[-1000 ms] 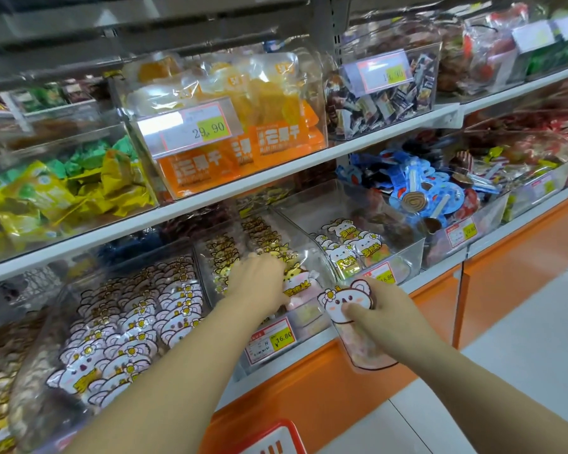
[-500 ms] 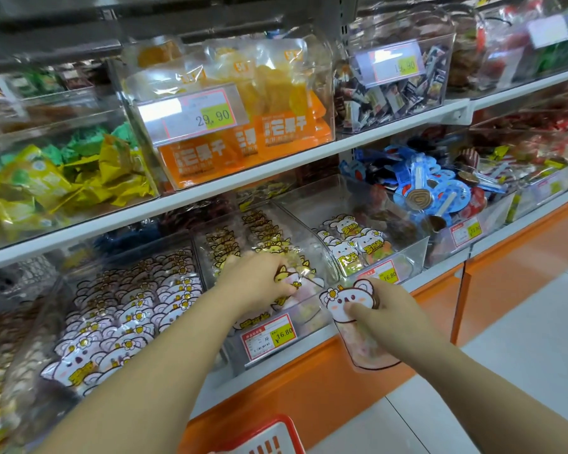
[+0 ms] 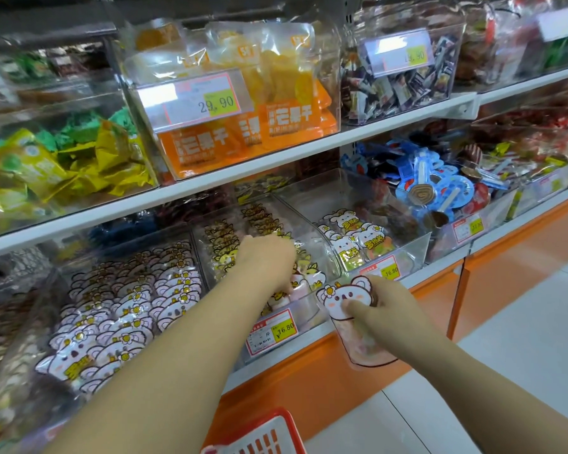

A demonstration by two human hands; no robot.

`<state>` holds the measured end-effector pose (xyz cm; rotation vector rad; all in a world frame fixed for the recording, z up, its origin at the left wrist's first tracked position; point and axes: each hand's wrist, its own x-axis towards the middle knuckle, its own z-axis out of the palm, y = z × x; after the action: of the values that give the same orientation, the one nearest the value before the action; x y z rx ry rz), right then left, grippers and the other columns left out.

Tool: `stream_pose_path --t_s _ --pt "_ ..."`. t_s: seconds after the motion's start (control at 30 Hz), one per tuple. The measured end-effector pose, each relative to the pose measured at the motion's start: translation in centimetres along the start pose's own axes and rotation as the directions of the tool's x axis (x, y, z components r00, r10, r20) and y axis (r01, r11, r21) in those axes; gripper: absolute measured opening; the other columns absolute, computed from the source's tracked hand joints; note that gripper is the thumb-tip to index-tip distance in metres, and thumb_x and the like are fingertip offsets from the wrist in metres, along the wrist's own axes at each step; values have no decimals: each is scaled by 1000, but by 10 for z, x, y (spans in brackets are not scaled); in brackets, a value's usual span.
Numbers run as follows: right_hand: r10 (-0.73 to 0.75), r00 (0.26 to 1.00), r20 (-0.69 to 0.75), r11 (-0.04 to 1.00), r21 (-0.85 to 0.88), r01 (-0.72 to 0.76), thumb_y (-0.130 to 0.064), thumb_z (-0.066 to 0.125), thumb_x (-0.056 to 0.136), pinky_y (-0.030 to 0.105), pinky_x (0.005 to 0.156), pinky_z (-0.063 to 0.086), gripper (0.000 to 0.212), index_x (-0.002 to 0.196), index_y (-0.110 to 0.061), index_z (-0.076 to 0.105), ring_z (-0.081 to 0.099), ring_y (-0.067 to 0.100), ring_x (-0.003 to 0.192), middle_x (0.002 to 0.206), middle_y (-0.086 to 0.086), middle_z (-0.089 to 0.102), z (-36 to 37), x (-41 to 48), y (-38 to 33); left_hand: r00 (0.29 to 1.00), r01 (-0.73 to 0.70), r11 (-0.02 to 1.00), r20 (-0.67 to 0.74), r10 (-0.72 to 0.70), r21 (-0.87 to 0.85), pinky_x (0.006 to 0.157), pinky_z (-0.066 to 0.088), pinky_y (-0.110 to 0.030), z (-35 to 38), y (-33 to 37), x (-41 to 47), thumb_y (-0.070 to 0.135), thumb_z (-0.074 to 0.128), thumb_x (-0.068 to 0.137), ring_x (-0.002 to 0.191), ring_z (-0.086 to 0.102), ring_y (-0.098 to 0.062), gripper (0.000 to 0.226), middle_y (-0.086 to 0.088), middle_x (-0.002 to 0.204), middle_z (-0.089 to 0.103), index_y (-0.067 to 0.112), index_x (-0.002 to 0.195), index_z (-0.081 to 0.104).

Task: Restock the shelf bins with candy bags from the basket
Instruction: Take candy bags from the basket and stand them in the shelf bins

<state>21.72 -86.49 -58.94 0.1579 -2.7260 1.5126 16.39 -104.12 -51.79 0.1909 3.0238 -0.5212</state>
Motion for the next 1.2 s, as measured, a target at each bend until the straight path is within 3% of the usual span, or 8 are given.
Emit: stream_pose_path --t_s 0.1,0.37,0.53,0.63,0.8,0.87,1.03,1.2 --pt "-4 1000 23 1000 3 4 -20 63 92 18 55 41 5 87 -19 64 60 7 71 76 -6 66 1 -1 -1 997 -1 999 -77 5 47 82 33 -38 13 5 -2 36 76 86 102 64 -23 27 1 98 69 23 78 55" --pt "170 985 21 936 310 -168 -17 68 90 37 63 52 7 84 -14 67 65 26 67 74 6 71 2 4 -4 993 -78 986 -71 90 148 99 38 -40 18 13 -4 28 67 94 110 62 -28 17 -6 111 69 16 106 67" --pt "262 963 67 731 638 -243 -7 62 92 38 65 58 6 92 -5 68 70 22 65 69 5 73 -2 -4 -12 947 -56 965 -320 -30 -257 107 33 -39 30 0 -35 52 60 93 123 54 -20 46 6 131 62 36 136 52" --pt "264 959 107 640 724 -257 -3 55 95 30 57 50 10 90 -6 64 63 11 48 53 -2 65 0 -14 -24 877 -150 772 -443 -183 -617 105 42 -37 39 3 -83 45 61 95 119 52 -13 41 13 128 54 34 134 55" --pt "142 983 121 688 701 -186 -18 61 96 33 59 46 22 75 -13 66 59 20 66 71 7 64 36 -40 -52 990 -79 344 -116 -86 -936 99 49 -23 58 22 -152 57 67 85 109 57 11 63 12 135 52 39 141 44" --pt "77 976 202 694 692 -198 -28 58 98 35 63 51 29 79 -12 71 63 19 72 81 8 69 57 -53 -69 993 -53 235 -76 -91 -971 75 44 0 66 19 -164 34 67 94 81 54 28 35 22 109 55 44 117 44" --pt "-5 927 375 653 703 -281 -18 57 98 37 88 55 27 118 -3 66 59 19 98 108 6 65 82 -68 -107 908 -15 14 -19 -418 -1000 63 42 -2 93 -28 -184 28 53 103 90 63 3 10 19 98 68 33 106 61" --pt "-268 924 272 923 346 166 -19 71 91 30 91 51 54 134 -35 42 63 6 95 103 -21 52 98 -52 -122 880 -16 3 -15 -475 -1000 86 56 -32 91 -76 -189 33 62 98 101 68 -13 30 -3 119 71 22 126 61"
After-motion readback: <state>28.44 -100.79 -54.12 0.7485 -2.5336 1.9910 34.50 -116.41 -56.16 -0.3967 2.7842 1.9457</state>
